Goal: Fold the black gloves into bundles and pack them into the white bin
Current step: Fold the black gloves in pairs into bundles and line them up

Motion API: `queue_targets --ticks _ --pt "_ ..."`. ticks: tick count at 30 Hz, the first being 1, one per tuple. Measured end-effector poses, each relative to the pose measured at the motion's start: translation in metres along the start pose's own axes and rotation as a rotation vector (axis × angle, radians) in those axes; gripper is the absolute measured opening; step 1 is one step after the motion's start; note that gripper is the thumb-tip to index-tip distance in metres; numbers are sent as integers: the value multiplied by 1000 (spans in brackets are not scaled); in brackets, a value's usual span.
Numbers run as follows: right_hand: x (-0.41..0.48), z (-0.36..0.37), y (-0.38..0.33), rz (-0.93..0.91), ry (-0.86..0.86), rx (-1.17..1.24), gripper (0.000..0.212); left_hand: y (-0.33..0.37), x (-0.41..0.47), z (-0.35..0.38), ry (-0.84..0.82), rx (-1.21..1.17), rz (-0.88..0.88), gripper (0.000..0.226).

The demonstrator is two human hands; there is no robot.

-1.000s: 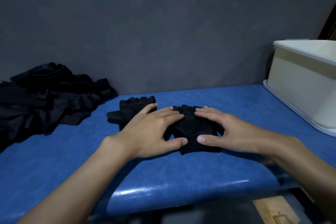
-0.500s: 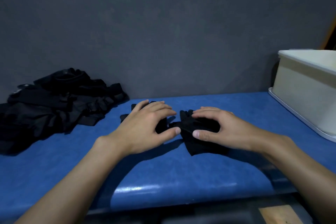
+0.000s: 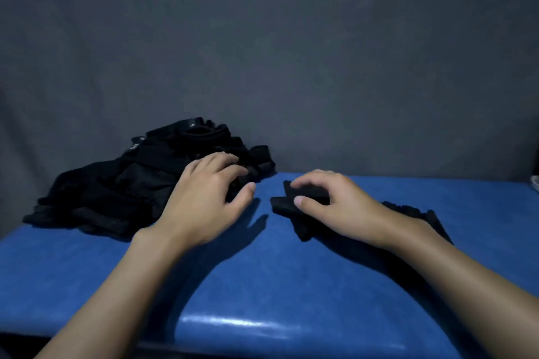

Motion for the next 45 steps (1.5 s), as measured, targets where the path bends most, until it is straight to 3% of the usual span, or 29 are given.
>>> queue_targets --ticks 5,12,16,20,30,36,41,45 --pt "54 22 -3 0 64 -61 28 -33 2 8 -56 69 -81 70" --pt "114 37 6 38 136 -96 49 -42 8 32 -148 124 -96 62" --pt "134 40 15 75 121 -193 34 -41 11 36 -145 138 -94 57" --pt "138 38 18 75 151 -220 4 -40 15 37 -119 151 -100 56" --pt "134 30 30 162 162 -136 10 -37 15 33 -118 118 -122 58" --pt "123 6 11 115 337 19 9 -36 13 31 -141 105 -132 58" --pt "109 -27 -6 77 495 12 11 -24 14 26 -184 87 -147 53" --pt "89 -56 -14 57 601 41 8 -4 18 3 -4 -4 -151 37"
Point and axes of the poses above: each hand's wrist, its own x-axis towards the middle knuckle, its own z-axis out of the palm, y = z × x, the point moved 7 cm from there along x, towards the middle knuckle, and after that the axes turned 5 degrees about x, right-handed, at the moved point
